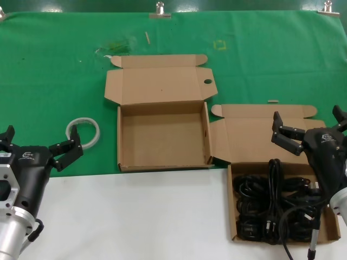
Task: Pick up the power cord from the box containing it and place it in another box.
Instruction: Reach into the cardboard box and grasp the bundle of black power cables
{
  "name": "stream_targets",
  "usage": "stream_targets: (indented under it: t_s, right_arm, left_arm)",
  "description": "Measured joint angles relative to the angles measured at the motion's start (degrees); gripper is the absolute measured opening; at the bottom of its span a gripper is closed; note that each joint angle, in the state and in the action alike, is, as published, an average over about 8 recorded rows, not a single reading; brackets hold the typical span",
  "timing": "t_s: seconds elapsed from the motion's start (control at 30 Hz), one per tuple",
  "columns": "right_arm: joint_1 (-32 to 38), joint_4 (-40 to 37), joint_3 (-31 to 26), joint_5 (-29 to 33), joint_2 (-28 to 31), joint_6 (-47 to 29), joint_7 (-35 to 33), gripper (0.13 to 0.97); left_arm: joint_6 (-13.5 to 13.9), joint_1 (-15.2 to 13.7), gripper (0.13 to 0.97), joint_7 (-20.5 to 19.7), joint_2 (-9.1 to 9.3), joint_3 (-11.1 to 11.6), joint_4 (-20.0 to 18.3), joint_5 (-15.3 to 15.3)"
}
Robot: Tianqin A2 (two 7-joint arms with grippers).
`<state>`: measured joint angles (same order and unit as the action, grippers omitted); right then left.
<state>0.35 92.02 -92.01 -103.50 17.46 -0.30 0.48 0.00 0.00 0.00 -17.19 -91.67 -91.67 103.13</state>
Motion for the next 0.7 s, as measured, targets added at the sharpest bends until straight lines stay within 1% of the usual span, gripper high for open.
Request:
stream_targets:
  t_s: [0.7]
  right_arm:
    - [0.0, 0.0, 0.0, 0.0, 0.0, 0.0, 0.0, 0.966]
  left_arm:
    - [0.0, 0.0, 0.966, 0.0, 0.0, 0.0, 0.0, 0.0]
